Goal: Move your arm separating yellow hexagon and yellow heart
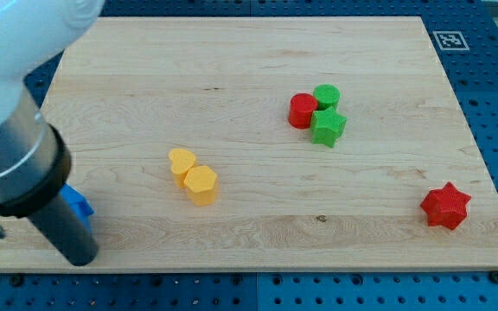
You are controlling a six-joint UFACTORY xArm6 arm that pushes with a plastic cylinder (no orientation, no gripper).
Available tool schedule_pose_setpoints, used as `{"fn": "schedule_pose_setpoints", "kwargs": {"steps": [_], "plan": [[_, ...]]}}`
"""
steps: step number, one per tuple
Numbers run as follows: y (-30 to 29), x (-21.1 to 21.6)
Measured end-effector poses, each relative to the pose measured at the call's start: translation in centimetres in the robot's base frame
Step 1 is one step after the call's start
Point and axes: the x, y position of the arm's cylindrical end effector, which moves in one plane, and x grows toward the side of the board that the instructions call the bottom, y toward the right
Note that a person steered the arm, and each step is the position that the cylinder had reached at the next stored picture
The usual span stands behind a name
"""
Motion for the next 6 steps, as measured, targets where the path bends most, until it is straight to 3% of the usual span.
{"fn": "schedule_pose_setpoints", "kwargs": {"steps": [2, 3, 6], "plan": [[-3.7, 0.0], [-1.0, 0.5], [16.1, -1.4]]}}
